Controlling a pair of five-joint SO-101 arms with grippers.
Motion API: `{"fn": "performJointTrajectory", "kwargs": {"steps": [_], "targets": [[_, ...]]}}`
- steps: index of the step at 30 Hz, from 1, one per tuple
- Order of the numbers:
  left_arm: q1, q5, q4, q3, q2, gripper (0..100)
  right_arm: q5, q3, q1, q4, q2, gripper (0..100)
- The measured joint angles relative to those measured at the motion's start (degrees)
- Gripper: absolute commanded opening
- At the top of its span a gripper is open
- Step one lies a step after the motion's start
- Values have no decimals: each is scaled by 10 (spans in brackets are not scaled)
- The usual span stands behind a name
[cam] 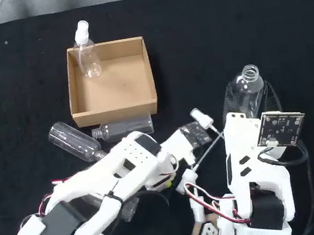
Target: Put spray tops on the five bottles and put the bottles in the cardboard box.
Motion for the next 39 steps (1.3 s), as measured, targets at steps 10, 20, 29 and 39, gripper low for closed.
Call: {"fn": "performJointTrajectory", "kwargs": {"steps": [10,20,29,39], "targets": [[0,1,0,-3,3,71,0,0,0,0,0,63],[-1,17,-1,-12,3,28,0,0,0,0,0,63],[-7,19,-1,-13,3,28,0,0,0,0,0,63],[-72,35,4,-13,-90,29,0,0,0,0,0,63]]}}
